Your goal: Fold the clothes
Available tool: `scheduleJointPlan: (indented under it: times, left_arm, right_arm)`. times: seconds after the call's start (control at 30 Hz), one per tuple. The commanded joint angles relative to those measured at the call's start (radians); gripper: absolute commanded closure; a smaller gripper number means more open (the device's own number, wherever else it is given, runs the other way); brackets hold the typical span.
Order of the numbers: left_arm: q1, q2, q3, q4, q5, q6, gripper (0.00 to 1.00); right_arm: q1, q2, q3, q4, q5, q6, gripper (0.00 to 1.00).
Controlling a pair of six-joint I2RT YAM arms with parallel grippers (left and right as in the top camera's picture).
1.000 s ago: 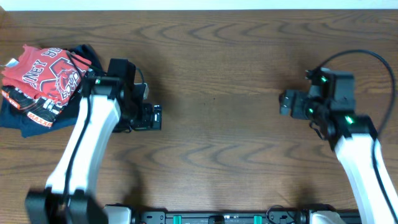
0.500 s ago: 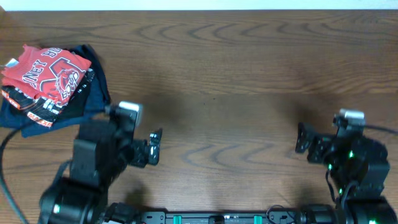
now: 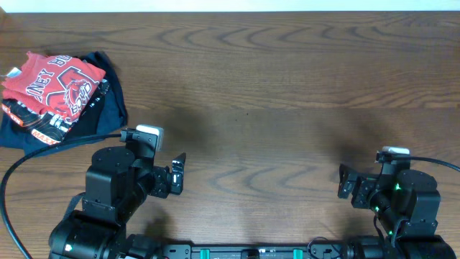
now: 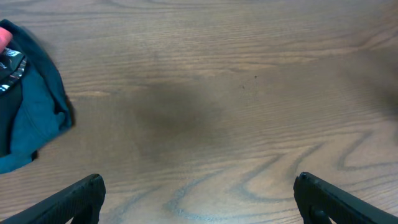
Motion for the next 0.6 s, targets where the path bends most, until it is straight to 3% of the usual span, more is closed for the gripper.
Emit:
scheduleJointPlan:
  times: [0.0,0.4,0.57]
  left_arm:
    - [-0.004,-0.004,-0.002,0.004,-0.011,-0.016,0.02]
    - [-0.004,-0.004,-0.002,0.004,-0.011,-0.016,0.02]
    - [-0.004,-0.004,-0.002,0.004,-0.011,-0.016,0.02]
  right_arm:
    - [-0.002,-0.005,-0.005,-0.022,-0.007,-0.008,0.01]
    - [-0.001,-0.065,-0.018,-0.071,-0.007,-0.008,0.01]
    - [-0.001,-0.179,-0.109,0.023,-0.011,-0.01,0.01]
